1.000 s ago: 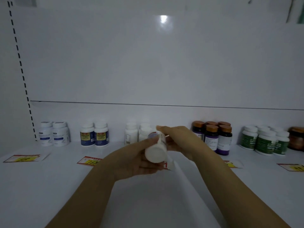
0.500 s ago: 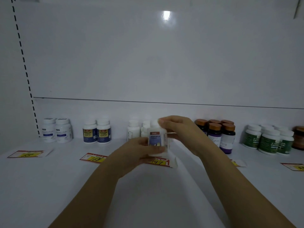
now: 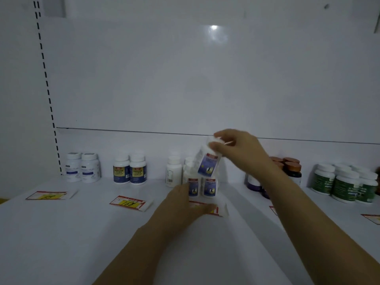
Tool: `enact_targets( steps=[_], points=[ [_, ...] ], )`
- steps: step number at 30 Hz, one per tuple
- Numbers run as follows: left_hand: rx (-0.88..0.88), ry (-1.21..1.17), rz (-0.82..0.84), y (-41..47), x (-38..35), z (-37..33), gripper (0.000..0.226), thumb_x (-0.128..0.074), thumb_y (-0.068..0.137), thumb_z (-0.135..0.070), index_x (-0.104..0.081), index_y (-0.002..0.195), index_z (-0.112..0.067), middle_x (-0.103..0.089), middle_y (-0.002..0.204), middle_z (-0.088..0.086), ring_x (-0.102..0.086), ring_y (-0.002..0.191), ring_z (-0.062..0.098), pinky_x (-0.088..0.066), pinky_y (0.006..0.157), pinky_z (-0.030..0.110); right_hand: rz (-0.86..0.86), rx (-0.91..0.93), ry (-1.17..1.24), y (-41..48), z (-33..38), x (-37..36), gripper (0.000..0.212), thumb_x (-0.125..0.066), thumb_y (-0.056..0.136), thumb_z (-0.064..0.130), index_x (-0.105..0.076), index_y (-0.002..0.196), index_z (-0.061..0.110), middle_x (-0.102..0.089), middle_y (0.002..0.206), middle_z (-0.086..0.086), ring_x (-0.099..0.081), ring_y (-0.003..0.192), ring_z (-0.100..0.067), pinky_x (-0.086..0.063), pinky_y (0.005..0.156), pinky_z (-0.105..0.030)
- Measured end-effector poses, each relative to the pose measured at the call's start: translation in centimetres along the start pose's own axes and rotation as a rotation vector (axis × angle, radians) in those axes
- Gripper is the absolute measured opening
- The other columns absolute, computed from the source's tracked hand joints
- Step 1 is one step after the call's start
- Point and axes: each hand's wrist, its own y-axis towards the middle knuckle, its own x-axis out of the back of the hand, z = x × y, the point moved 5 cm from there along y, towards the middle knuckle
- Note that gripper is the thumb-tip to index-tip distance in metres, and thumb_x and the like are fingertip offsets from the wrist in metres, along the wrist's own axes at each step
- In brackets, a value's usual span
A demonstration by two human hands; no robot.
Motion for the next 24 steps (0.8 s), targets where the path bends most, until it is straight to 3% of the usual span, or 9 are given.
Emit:
enact_targets(
  steps=[2,4,6,12,19,24],
  points=[
    [0.046,0.241,0.078,-0.2,-0.8,0.9,0.098,-0.049,0.06,-0.087,-0.036,0.138,-0.029,-0.044,0.138,-0.007,-0.042,0.128,0.011,-0.037,0.108,0.033,-0.089,0.033,-0.03,1.7,0.8,1.3,0.034,-0.064,0.088,0.032,-0.062,0.119,0.019,-0.062,0.109,0.001,-0.061,0.097,-0.014,-0.044,0.081,-0.022],
    [0.121,0.463,0.141,-0.5,-1.1,1.6,0.11,-0.039,0.069,-0.085,-0.014,0.15,-0.016,-0.017,0.156,0.006,-0.015,0.144,0.021,-0.017,0.118,0.037,-0.118,0.06,-0.097,3.5,1.1,1.3,0.036,-0.063,0.089,0.026,-0.06,0.123,0.015,-0.062,0.118,-0.004,-0.06,0.103,-0.018,-0.043,0.082,-0.022],
    [0.143,0.528,0.166,-0.7,-1.1,1.4,0.112,-0.033,0.073,-0.085,-0.002,0.151,-0.01,0.0,0.159,0.008,0.0,0.147,0.02,-0.005,0.119,0.037,-0.107,0.06,-0.176,5.3,0.6,0.4,0.038,-0.06,0.09,0.023,-0.057,0.126,0.012,-0.06,0.124,-0.008,-0.059,0.108,-0.022,-0.041,0.082,-0.022],
    [0.175,0.567,0.23,-0.4,-1.3,1.7,0.115,-0.028,0.071,-0.087,0.002,0.151,-0.011,0.004,0.159,0.007,0.004,0.147,0.019,-0.002,0.12,0.036,-0.007,-0.073,-0.264,7.5,-3.1,-3.6,0.038,-0.059,0.089,0.018,-0.055,0.126,0.009,-0.058,0.123,-0.015,-0.056,0.107,-0.027,-0.042,0.081,-0.026],
    [0.186,0.588,0.258,-0.1,-1.4,1.8,0.115,-0.025,0.071,-0.088,0.006,0.151,-0.011,0.007,0.159,0.007,0.007,0.146,0.021,0.001,0.118,0.037,0.118,-0.264,-0.229,6.9,-7.5,-7.4,0.029,-0.062,0.087,0.025,-0.06,0.112,0.011,-0.061,0.119,-0.009,-0.055,0.1,-0.019,-0.04,0.078,-0.023],
    [0.187,0.579,0.27,-0.2,-1.4,1.9,0.114,-0.026,0.072,-0.087,0.007,0.15,-0.011,0.009,0.159,0.008,0.008,0.146,0.021,0.002,0.119,0.038,0.213,-0.286,-0.299,6.9,-7.7,-7.7,0.026,-0.053,0.094,0.032,-0.062,0.107,0.011,-0.063,0.116,-0.006,-0.051,0.098,-0.017,-0.037,0.079,-0.023]
  ],
)
